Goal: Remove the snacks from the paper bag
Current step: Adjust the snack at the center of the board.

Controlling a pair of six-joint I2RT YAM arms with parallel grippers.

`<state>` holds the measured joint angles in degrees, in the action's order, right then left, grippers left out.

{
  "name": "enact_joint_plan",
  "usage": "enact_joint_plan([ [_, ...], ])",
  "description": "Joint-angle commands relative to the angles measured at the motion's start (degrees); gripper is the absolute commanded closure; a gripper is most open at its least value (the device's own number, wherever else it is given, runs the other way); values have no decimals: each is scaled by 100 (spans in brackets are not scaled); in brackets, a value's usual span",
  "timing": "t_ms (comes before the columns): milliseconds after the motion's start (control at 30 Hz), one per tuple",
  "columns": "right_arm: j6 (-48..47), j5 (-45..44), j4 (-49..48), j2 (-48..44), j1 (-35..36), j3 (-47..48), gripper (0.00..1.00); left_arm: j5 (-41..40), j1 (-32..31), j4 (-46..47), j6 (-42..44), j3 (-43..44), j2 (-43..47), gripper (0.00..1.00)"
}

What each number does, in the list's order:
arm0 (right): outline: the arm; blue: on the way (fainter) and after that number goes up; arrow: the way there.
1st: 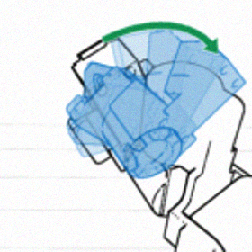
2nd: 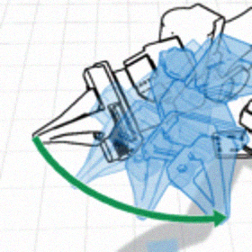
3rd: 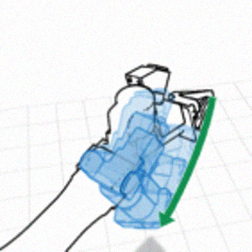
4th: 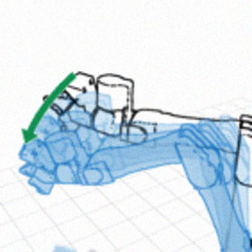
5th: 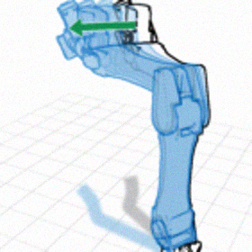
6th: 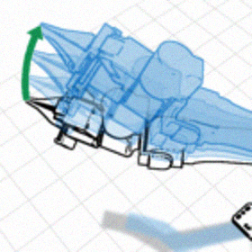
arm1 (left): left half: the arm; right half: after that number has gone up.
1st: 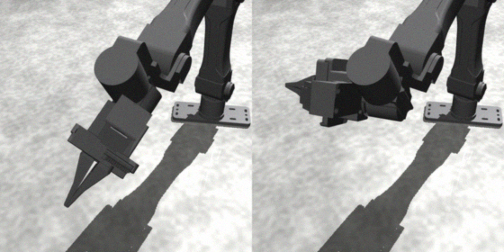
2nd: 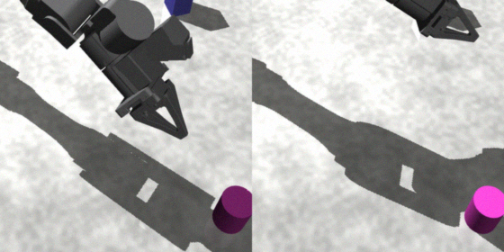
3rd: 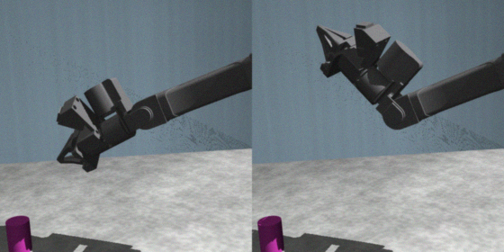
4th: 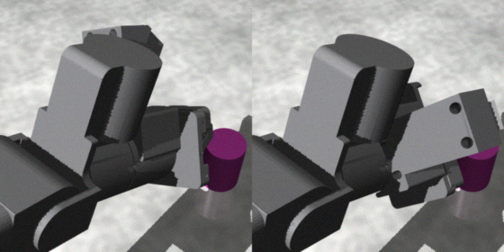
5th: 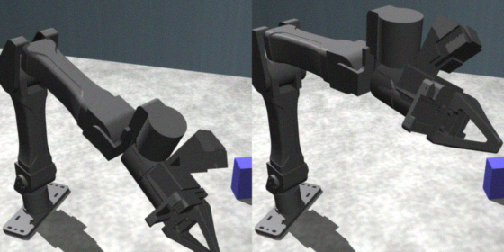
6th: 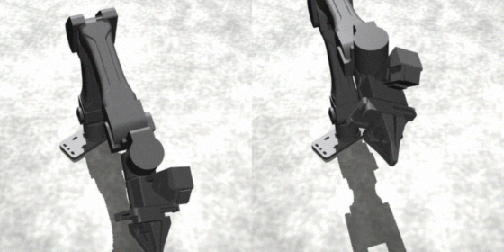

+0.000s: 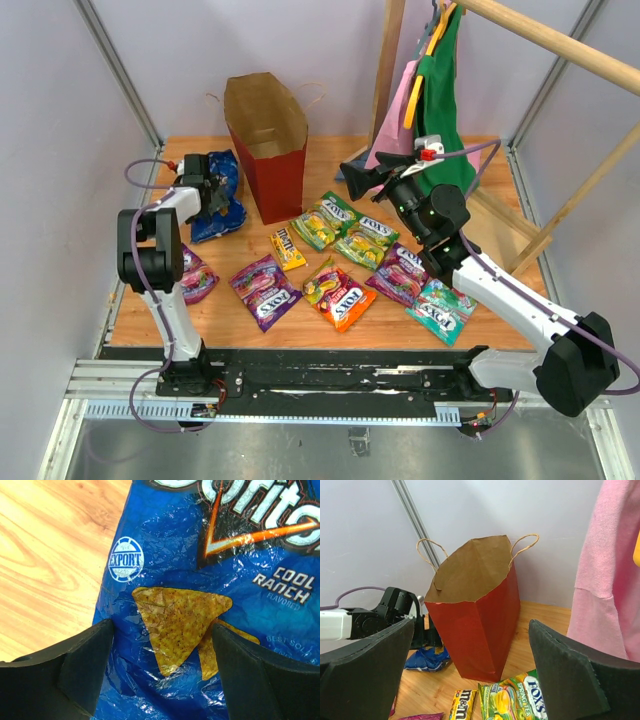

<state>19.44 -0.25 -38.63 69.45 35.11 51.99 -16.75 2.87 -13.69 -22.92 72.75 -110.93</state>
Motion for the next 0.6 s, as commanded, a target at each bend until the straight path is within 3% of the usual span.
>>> enact_joint_plan([
  [0, -71, -63, -67, 2, -110, -19, 2, 211, 3, -385, -41, 318, -416, 17],
  [267, -37, -30, -72, -22, -154, -39, 2, -909, 84, -1163, 129, 828, -881, 10],
  [567, 11, 50, -85, 16, -171, -4, 2, -2110, 721, -1594, -82, 775, -883, 1],
])
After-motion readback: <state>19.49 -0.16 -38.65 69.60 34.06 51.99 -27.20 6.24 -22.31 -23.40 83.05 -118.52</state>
